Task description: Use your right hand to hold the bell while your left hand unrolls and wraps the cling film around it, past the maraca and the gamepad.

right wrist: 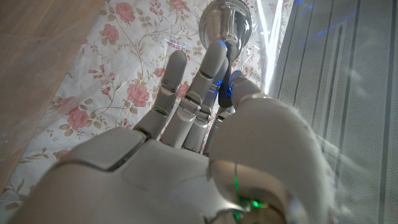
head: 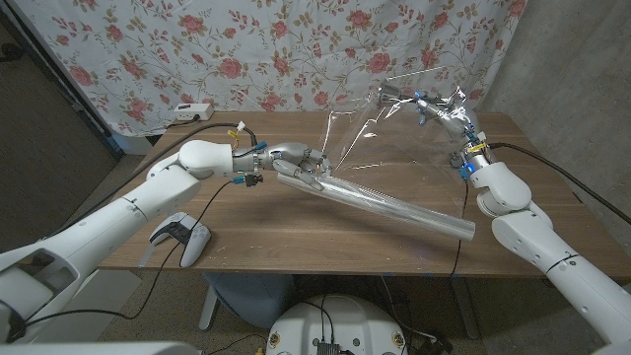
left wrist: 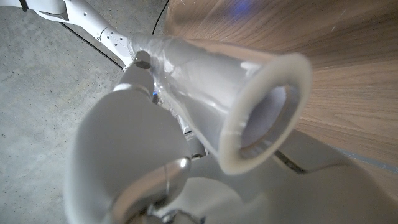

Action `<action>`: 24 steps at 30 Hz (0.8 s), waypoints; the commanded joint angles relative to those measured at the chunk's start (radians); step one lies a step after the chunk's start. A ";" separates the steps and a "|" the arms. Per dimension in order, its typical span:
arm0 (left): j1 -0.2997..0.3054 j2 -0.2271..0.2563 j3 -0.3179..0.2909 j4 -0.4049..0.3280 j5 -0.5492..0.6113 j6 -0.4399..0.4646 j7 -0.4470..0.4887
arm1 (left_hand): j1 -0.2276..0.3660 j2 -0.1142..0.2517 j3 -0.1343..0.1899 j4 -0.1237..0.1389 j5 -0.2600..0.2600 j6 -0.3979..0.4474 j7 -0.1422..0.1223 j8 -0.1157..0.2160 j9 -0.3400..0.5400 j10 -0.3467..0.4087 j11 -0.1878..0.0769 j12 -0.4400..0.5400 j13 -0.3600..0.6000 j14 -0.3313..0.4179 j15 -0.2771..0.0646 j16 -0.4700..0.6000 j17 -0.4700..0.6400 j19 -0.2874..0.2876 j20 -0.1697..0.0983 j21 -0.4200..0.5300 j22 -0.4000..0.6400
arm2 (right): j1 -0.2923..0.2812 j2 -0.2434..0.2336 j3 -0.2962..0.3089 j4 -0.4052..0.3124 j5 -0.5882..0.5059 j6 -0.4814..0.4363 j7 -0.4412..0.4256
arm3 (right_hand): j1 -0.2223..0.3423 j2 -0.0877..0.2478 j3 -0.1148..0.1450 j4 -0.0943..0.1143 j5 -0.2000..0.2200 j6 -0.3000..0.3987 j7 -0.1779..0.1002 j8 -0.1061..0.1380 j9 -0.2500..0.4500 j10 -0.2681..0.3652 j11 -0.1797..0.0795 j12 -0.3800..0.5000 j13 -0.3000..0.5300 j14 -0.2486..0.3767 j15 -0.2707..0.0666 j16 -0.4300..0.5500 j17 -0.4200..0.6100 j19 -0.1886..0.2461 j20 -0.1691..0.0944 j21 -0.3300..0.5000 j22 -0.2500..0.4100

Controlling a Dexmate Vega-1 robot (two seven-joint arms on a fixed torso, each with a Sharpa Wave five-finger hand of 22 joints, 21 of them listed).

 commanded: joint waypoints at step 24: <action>-0.058 0.034 0.009 -0.056 0.100 0.061 0.016 | 0.085 0.068 0.126 -0.009 0.018 0.030 0.003 -0.002 0.028 0.135 -0.107 0.003 0.207 0.123 -0.154 0.000 -0.004 0.014 -0.005 0.007 0.001 | -0.038 0.005 -0.013 -0.068 0.276 -0.025 0.259 | -0.007 0.002 0.005 -0.001 0.008 0.005 0.003 -0.002 0.003 0.001 -0.005 -0.003 0.003 0.006 0.002 0.002 0.001 -0.002 -0.152 0.004 0.001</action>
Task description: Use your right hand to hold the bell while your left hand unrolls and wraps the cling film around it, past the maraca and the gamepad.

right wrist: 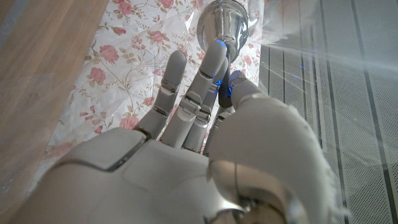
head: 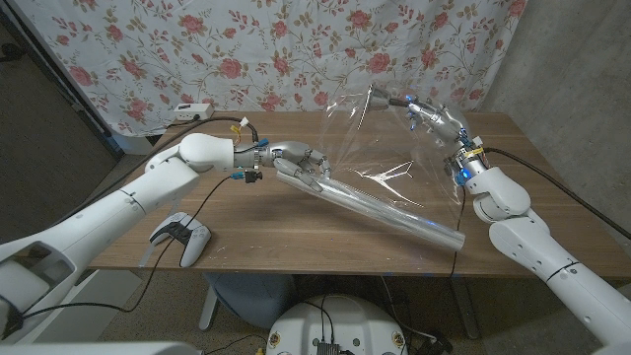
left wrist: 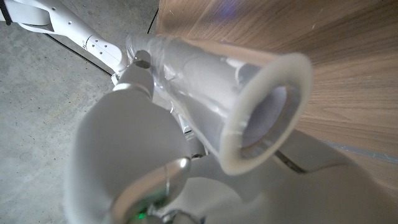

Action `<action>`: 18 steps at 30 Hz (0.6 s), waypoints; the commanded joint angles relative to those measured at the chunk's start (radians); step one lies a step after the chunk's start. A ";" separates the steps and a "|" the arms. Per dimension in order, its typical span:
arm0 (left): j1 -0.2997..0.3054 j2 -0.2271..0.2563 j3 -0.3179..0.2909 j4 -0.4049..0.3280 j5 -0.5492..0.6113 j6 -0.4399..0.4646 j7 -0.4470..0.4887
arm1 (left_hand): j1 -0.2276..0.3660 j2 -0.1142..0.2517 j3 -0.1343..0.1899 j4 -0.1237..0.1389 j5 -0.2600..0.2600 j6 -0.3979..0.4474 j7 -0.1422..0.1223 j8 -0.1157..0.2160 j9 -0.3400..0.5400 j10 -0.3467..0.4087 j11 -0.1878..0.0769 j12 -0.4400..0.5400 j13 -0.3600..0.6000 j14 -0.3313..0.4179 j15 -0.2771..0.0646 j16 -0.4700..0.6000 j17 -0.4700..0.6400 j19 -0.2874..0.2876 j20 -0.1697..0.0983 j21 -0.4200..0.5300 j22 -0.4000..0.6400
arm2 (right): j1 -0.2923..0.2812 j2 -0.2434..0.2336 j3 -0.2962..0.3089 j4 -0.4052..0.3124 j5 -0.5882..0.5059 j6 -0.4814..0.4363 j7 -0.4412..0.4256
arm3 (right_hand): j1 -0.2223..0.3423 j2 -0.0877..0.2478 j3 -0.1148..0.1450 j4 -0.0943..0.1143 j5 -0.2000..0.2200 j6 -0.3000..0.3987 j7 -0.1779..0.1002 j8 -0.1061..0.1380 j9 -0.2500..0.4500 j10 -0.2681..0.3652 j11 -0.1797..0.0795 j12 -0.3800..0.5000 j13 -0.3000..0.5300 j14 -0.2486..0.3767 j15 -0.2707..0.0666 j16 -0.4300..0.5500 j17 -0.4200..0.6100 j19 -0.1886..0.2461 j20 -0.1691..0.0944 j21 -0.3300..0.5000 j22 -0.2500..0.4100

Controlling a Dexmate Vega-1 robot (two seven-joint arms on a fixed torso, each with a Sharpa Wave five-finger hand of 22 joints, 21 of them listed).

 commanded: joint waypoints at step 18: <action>-0.046 0.017 -0.003 -0.040 0.081 0.055 0.038 | 0.088 0.064 0.125 -0.008 0.016 0.022 -0.001 -0.001 0.028 0.131 -0.116 0.005 0.194 0.129 -0.153 -0.005 -0.006 0.019 -0.004 0.010 0.001 | -0.026 0.004 0.022 -0.021 0.177 -0.024 0.181 | -0.006 0.002 0.005 -0.001 0.007 0.004 0.003 -0.003 0.004 0.001 -0.007 -0.001 0.003 0.004 0.002 0.004 0.003 -0.003 -0.152 0.004 0.001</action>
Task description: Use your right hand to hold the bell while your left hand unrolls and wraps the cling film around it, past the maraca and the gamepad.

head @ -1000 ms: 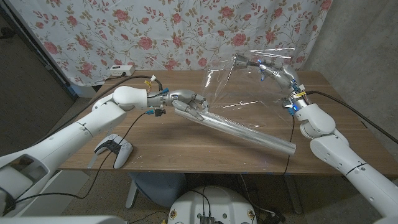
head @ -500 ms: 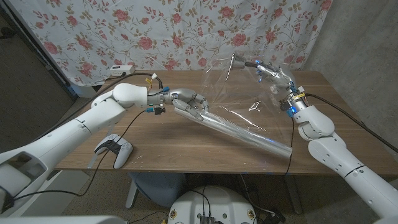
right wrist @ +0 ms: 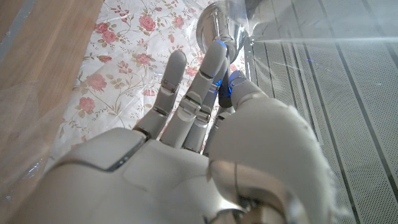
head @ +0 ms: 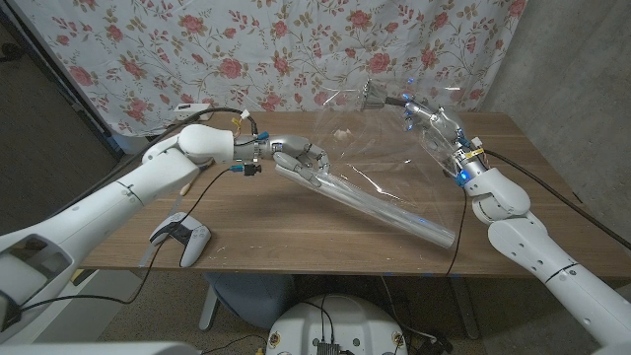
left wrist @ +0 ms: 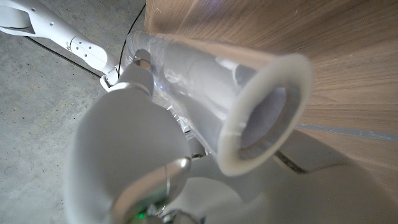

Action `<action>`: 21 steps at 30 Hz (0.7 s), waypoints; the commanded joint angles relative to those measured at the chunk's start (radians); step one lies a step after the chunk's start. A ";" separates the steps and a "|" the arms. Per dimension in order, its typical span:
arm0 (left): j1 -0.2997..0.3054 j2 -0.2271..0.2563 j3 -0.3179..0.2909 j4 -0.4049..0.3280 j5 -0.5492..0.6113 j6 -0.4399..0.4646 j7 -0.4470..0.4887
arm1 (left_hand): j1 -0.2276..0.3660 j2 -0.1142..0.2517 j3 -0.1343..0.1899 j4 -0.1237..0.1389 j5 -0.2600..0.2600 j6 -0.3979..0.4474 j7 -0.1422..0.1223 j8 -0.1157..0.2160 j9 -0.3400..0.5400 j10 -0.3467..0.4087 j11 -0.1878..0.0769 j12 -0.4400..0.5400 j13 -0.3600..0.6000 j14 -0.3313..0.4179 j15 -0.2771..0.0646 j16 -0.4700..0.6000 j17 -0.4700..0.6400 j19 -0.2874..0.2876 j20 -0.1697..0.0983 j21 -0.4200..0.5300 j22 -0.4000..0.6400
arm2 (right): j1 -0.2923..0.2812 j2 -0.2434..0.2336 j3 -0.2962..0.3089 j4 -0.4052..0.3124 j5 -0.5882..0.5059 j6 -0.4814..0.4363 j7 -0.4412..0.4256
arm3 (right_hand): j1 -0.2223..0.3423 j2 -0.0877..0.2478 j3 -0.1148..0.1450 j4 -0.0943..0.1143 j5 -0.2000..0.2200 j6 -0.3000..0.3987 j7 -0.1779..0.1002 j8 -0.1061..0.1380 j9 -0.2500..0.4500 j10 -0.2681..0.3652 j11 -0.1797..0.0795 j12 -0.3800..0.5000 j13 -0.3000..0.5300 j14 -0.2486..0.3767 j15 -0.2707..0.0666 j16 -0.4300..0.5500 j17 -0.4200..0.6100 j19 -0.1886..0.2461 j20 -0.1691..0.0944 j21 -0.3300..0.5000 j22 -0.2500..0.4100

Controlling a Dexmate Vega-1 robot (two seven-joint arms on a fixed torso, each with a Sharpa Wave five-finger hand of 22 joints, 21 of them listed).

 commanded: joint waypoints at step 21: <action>-0.020 -0.001 -0.005 -0.009 0.033 0.072 0.059 | 0.080 0.070 0.124 -0.007 0.011 0.016 0.001 0.000 0.028 0.134 -0.120 0.002 0.165 0.130 -0.151 -0.008 -0.007 0.014 -0.004 0.004 0.000 | -0.014 0.007 0.010 0.004 0.123 -0.030 0.172 | -0.003 0.000 0.005 -0.003 0.007 0.003 0.003 -0.004 0.002 0.006 -0.004 -0.002 0.007 0.001 0.002 0.004 0.002 -0.003 -0.152 0.005 0.002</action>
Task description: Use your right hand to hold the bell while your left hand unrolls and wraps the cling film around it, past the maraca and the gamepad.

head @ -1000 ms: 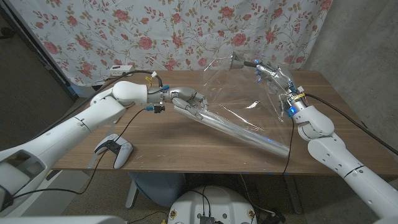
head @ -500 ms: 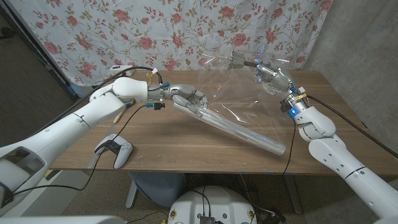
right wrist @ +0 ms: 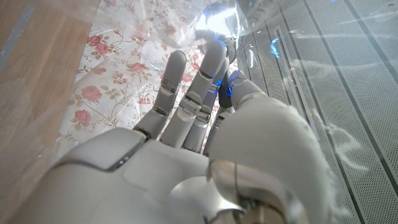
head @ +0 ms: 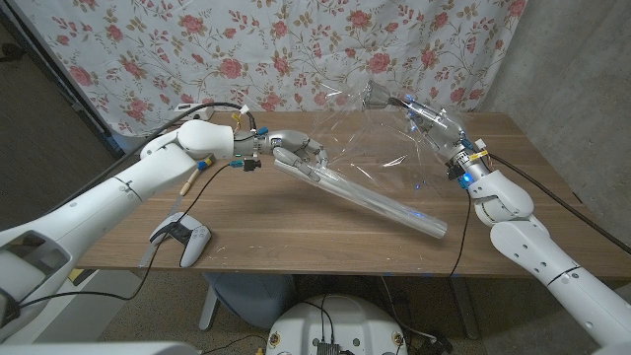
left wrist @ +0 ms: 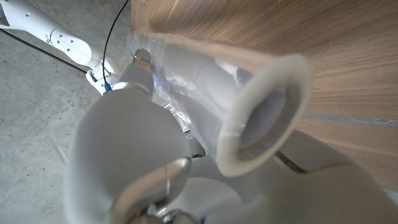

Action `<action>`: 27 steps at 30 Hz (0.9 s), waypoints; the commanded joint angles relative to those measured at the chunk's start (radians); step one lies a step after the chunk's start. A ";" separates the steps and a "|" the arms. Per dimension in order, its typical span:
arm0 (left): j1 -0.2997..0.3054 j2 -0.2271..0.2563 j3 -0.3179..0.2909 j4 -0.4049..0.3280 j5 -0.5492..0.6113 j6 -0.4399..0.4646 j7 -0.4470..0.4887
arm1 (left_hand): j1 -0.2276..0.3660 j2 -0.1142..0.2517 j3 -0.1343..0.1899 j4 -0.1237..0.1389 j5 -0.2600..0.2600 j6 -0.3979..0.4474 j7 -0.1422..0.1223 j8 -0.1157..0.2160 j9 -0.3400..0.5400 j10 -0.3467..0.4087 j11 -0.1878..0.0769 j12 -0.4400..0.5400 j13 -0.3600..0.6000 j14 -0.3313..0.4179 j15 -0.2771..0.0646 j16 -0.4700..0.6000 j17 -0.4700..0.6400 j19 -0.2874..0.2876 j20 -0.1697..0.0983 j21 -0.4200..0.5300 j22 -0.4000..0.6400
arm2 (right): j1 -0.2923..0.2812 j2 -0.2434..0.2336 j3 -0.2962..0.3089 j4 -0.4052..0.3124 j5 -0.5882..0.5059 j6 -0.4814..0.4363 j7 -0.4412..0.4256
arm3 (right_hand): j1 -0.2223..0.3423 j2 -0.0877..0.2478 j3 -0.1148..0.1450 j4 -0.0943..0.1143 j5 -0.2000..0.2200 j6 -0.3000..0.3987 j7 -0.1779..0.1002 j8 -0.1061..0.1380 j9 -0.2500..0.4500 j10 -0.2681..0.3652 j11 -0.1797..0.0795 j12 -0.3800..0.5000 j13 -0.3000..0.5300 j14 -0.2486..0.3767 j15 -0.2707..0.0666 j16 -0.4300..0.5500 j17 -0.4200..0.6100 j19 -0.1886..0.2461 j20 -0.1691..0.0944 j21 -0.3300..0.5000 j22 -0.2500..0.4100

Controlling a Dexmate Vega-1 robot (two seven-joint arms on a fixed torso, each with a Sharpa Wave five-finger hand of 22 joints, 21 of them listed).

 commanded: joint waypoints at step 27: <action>-0.090 -0.084 0.038 0.120 0.106 -0.002 0.076 | 0.081 0.069 0.126 -0.008 0.014 0.021 -0.001 -0.002 0.033 0.138 -0.125 -0.002 0.172 0.140 -0.152 -0.009 -0.012 0.017 -0.001 0.005 0.000 | 0.054 0.002 -0.018 0.053 0.157 -0.121 0.272 | -0.003 0.000 0.005 -0.003 0.007 0.002 0.001 -0.002 0.005 0.005 -0.005 -0.003 0.008 -0.002 0.002 0.006 0.004 -0.006 -0.152 0.005 0.002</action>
